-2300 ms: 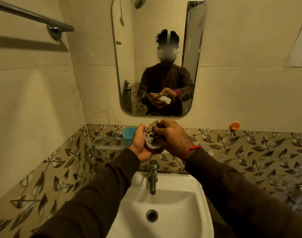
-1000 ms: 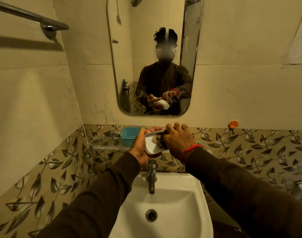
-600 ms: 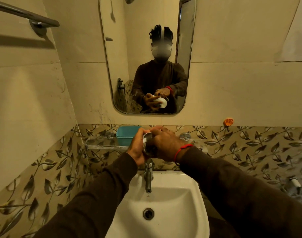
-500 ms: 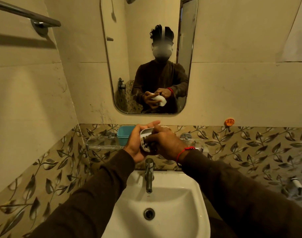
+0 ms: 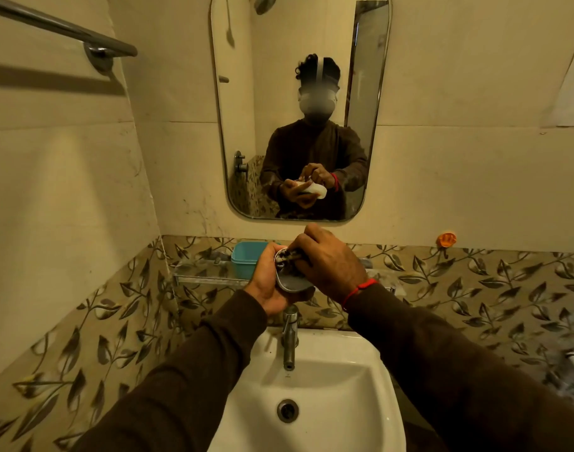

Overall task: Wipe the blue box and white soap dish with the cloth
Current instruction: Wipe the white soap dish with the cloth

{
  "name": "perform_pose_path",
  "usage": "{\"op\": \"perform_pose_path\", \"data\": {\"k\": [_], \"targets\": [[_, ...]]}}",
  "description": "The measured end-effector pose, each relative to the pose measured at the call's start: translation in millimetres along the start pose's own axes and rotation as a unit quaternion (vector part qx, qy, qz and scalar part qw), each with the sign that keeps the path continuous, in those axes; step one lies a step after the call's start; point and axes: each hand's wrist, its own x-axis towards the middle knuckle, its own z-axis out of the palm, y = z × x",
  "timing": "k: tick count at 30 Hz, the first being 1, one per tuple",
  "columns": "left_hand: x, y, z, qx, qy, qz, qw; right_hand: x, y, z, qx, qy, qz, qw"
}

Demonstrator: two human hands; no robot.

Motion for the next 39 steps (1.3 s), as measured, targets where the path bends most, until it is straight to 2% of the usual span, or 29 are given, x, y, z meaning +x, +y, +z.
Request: {"op": "perform_pose_path", "data": {"k": [5, 8, 12, 14, 16, 18, 20, 21, 23, 27, 29, 32, 35, 39], "targets": [[-1.3, -1.6, -5.1, 0.009, 0.0, 0.019, 1.0, -5.8, 15.1, -3.0, -0.085, 0.013, 0.043, 0.995], [-1.7, -3.2, -2.8, 0.009, 0.002, 0.034, 0.999, -7.1, 24.8, -3.4, -0.099, 0.013, 0.037, 0.994], [-1.1, -5.0, 2.9, 0.006, 0.005, 0.043, 0.999, -7.3, 32.3, -2.9, -0.067, 0.05, 0.085, 0.993], [-0.7, -5.0, 2.7, 0.0, 0.011, 0.042, 0.999, -7.1, 37.4, -1.7, -0.008, 0.084, 0.134, 0.987], [-1.7, -4.6, 2.2, -0.01, 0.024, 0.029, 0.999, -6.6, 42.2, -1.7, 0.115, 0.134, 0.204, 0.963], [-3.6, -3.9, -0.3, -0.029, 0.033, 0.021, 0.999, -5.7, 47.7, -3.9, 0.236, 0.18, 0.286, 0.911], [-4.5, -3.8, -4.9, -0.041, 0.027, 0.021, 0.999, -7.0, 54.0, -7.3, 0.304, 0.211, 0.345, 0.863], [-5.4, -3.8, -6.4, -0.04, 0.024, 0.021, 0.999, -8.1, 57.2, -8.5, 0.315, 0.211, 0.355, 0.855], [-7.2, -5.3, -6.3, -0.025, 0.018, 0.019, 0.999, -10.1, 60.6, -8.0, 0.3, 0.167, 0.336, 0.877], [-7.5, -10.9, 3.6, 0.038, 0.011, 0.04, 0.998, -11.6, 51.8, -0.7, 0.237, -0.011, 0.232, 0.943], [-6.3, -12.9, 5.3, 0.05, 0.026, 0.052, 0.997, -11.5, 48.9, -0.4, 0.197, -0.069, 0.206, 0.956], [-7.6, -9.6, 4.6, 0.066, 0.054, 0.048, 0.995, -13.9, 46.8, -3.4, 0.176, -0.103, 0.189, 0.961], [-8.1, -8.0, 9.0, 0.088, 0.054, 0.013, 0.995, -17.0, 39.2, -0.7, 0.06, -0.102, 0.079, 0.99], [-5.8, -17.4, 18.9, 0.064, 0.051, -0.006, 0.997, -14.6, 26.4, 4.4, 0.014, -0.084, -0.004, 0.996]]}}
